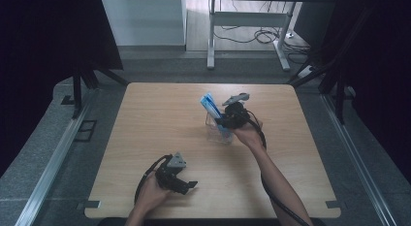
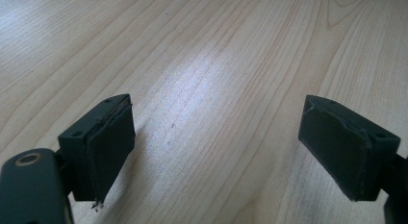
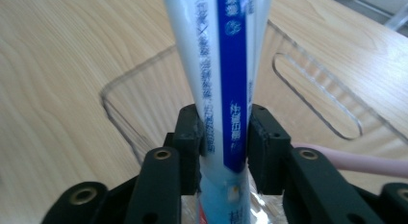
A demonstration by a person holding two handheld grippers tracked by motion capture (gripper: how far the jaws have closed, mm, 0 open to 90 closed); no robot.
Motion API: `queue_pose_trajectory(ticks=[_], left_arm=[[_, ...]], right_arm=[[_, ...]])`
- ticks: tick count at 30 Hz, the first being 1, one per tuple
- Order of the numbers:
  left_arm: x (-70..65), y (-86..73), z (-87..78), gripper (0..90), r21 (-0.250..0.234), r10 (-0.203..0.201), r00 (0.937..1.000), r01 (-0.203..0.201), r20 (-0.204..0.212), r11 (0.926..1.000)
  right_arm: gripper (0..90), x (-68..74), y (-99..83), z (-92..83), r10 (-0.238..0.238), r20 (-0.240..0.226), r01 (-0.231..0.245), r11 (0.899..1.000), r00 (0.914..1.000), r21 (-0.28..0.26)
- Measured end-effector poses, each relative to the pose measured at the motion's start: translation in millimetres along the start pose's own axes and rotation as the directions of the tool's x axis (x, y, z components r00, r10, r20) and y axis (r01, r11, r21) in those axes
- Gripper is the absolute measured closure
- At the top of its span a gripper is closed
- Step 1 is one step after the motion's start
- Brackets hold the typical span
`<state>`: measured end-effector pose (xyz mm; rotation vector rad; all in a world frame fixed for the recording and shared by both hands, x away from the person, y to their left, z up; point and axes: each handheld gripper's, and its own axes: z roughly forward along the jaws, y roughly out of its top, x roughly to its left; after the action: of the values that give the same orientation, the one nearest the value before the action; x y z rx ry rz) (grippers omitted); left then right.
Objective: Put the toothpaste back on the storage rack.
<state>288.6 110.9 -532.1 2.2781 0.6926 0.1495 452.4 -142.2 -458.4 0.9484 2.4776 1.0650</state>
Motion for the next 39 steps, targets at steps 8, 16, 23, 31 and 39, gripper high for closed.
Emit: queue_pose_trajectory(ticks=[8, 16, 23, 31, 39], left_arm=[[-0.2, 0.2, 0.9, 12.8, 0.006, 0.006, 1.0000, -0.006, 0.000, 1.0000], [-0.2, 0.3, 0.6, 12.8, 0.009, 0.010, 0.9999, -0.010, -0.003, 0.9999], [0.3, 0.5, 0.3, 12.8, 0.006, 0.009, 1.0000, -0.009, 0.000, 0.9999], [0.5, 0.4, 0.8, 12.8, 0.007, 0.009, 1.0000, -0.009, 0.002, 0.9999], [0.4, 0.0, 1.4, 12.8, 0.004, 0.002, 1.0000, -0.002, 0.002, 1.0000]], right_arm=[[66.0, -1.3, -0.3, -1.3, 0.011, -0.007, -0.011, 1.000, 0.9999, -0.011], [53.3, 0.6, 2.1, -4.8, 0.005, 0.005, -0.005, 0.999, 1.0000, -0.039], [43.3, 3.2, 7.1, -12.0, 0.005, -0.021, -0.006, 0.998, 0.9998, -0.058], [35.9, 7.8, 11.0, -20.1, -0.024, -0.005, 0.023, 0.997, 0.9997, -0.068], [24.7, 8.3, 10.5, -29.3, -0.034, -0.012, 0.033, 0.997, 0.9993, -0.072]])
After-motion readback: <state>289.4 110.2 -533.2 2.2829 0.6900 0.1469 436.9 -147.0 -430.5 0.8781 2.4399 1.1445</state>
